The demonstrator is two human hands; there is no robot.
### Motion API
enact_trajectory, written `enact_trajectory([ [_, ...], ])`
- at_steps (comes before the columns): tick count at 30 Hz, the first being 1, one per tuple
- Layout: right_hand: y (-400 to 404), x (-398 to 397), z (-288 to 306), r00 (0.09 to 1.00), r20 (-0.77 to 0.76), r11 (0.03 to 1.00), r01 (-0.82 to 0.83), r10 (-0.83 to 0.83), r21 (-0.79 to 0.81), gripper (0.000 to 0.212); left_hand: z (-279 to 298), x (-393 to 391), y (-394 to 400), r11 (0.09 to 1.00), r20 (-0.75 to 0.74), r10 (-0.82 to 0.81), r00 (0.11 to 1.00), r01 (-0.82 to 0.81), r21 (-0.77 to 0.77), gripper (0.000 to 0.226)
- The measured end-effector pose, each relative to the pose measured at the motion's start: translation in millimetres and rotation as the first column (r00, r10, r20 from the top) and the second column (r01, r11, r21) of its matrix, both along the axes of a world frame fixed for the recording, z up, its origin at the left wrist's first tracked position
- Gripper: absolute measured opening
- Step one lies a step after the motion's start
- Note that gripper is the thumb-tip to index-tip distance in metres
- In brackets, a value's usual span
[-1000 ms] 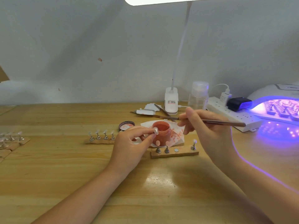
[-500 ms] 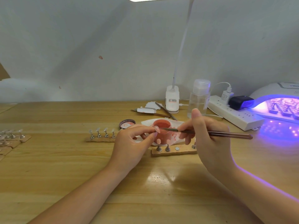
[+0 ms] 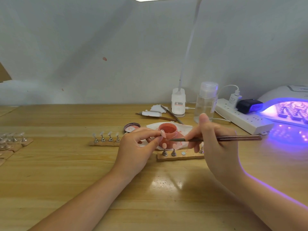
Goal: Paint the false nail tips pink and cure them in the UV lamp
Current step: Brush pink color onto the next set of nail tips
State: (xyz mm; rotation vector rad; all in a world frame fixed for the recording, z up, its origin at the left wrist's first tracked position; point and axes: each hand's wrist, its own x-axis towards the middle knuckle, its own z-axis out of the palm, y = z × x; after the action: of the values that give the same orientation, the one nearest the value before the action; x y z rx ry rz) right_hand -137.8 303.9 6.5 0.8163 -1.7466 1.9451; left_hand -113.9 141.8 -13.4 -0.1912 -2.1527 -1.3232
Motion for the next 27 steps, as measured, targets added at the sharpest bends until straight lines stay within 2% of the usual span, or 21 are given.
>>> enact_trajectory([
  [2,0.8,-1.5,1.3,1.0,-0.007,0.999,0.017,-0.018,-0.032,0.043,-0.6,-0.9,-0.4,1.0,-0.01,-0.001,1.0,0.001,0.011,0.02],
  [7,-2.1,1.0,0.8,1.0,0.015,1.0,-0.002,0.002,0.024,0.042,-0.9,-1.6,-0.4,1.0,-0.028,-0.007,1.0,0.007,0.003,0.022],
  [11,-0.2,0.2,0.9,1.0,0.013,0.999,0.003,-0.003,-0.039,0.044,-0.9,-1.3,-0.5,1.0,-0.03,-0.012,0.999,0.012,0.007,0.024],
  [15,-2.8,-0.8,0.5,1.0,-0.013,0.999,0.018,-0.017,0.036,0.037,-0.5,-1.1,0.0,1.0,-0.02,-0.015,1.0,0.015,0.004,0.023],
  [20,-1.6,0.5,0.2,0.999,-0.042,1.0,0.009,-0.009,-0.012,0.038,0.5,-0.2,1.1,0.999,-0.027,-0.02,0.999,0.02,0.025,0.024],
  [24,-3.5,-0.5,-1.5,0.997,-0.068,0.997,0.036,-0.032,0.065,0.034,0.6,-0.1,1.2,0.999,-0.04,-0.032,0.999,0.033,0.011,0.024],
  [27,-1.6,0.2,-2.1,0.999,-0.035,1.0,0.008,-0.008,0.0,0.04,0.4,-0.2,1.1,0.999,-0.042,-0.034,0.999,0.035,0.018,0.025],
])
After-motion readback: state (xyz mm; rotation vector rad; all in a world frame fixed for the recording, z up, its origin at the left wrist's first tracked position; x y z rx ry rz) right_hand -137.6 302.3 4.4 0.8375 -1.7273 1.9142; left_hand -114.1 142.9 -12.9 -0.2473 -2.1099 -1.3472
